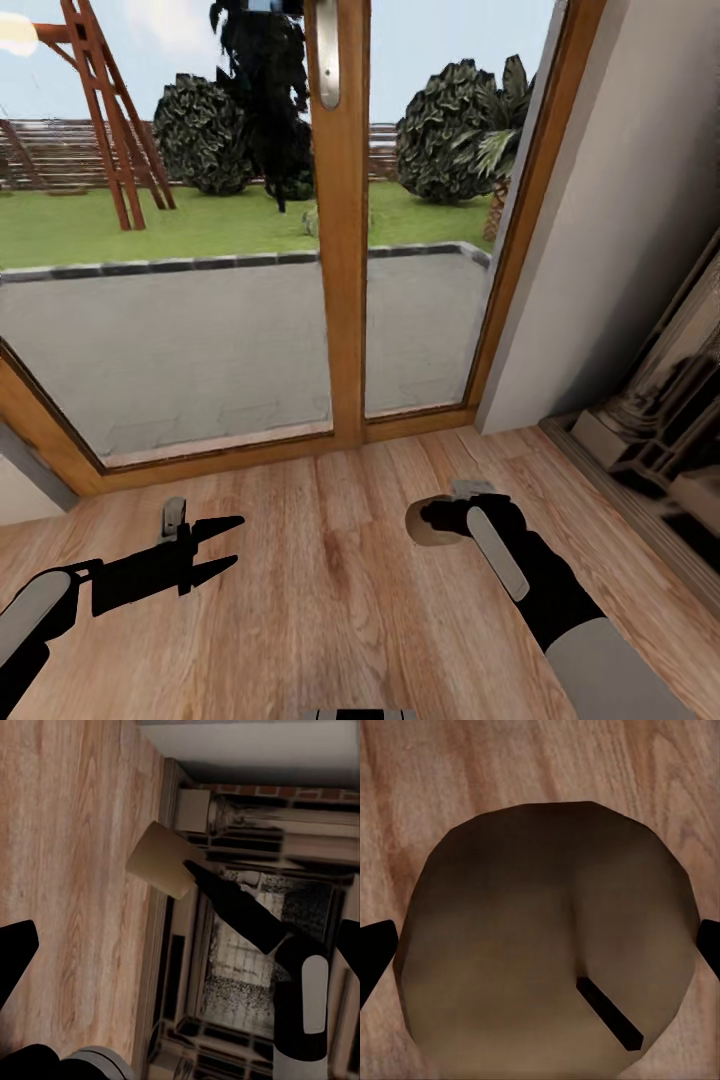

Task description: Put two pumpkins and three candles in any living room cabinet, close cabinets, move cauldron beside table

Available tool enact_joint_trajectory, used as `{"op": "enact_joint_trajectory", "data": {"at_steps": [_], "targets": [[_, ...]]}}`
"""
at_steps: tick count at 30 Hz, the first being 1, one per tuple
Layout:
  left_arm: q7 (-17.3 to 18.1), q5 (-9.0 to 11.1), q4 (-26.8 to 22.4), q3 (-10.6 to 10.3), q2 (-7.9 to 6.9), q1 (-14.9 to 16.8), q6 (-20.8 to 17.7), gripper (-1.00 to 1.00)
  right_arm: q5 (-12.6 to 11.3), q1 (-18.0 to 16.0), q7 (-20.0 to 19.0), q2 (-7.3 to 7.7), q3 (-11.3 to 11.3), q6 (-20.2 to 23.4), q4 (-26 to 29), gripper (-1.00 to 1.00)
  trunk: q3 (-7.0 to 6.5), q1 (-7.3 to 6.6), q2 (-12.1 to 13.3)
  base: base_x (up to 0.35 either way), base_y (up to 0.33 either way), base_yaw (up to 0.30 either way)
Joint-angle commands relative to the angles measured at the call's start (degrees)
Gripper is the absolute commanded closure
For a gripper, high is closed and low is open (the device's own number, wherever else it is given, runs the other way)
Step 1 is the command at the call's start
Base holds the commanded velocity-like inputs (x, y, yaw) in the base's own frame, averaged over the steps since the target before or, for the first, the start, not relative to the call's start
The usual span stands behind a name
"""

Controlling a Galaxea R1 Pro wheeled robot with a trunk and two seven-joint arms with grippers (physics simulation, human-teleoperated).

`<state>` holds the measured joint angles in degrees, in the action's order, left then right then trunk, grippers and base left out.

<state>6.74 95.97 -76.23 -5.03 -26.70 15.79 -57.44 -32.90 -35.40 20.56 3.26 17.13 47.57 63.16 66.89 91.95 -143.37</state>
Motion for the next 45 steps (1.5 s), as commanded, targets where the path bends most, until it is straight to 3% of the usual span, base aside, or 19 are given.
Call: {"op": "enact_joint_trajectory", "data": {"at_steps": [1, 11, 22, 27, 30, 45], "targets": [[0.57, -0.52, 0.03, -0.07, -0.07, 0.03, -0.04, -1.0, -0.68, -0.03, 0.55, 0.07, 0.15, 0.29, 0.14, 1.0, -0.18, -0.03, 0.0, 0.0, 0.0, 0.0], [0.55, -0.36, 0.04, 0.01, -0.1, 0.03, -0.04, -1.0, -0.99, -0.02, 0.51, -0.02, -0.07, 3.09, 0.82, 1.0, -2.38, -0.36, 0.27, 0.0, 0.0, -0.017], [0.55, -0.26, 0.19, -0.01, -0.04, 0.03, -0.04, -1.0, -1.08, -0.02, 0.25, -0.12, -0.53, 4.48, 0.74, 1.0, -4.35, -2.78, 4.68, -0.003, 0.0, -0.019], [0.55, -0.26, 0.2, -0.06, -0.02, 0.05, -0.04, -1.0, -1.19, -0.02, 0.13, -0.25, -4.67, 6.72, 0.66, 1.0, -5.25, -3.88, 6.69, -0.215, 0.0, -0.226], [0.55, -0.26, 0.2, 0.0, -0.08, 0.04, -0.04, -1.0, -1.2, -0.02, 0.1, -0.27, -5.69, 7.56, 0.64, 1.0, -5.78, -4.53, 7.89, -0.141, 0.0, -0.276], [0.55, -0.21, 0.25, -0.06, -0.01, 0.03, -0.04, -1.0, -1.2, -0.02, 0.1, -0.26, -6.05, 8.09, 0.3, 1.0, -8.12, -7.83, 13.91, -0.021, 0.0, -0.284]]}}
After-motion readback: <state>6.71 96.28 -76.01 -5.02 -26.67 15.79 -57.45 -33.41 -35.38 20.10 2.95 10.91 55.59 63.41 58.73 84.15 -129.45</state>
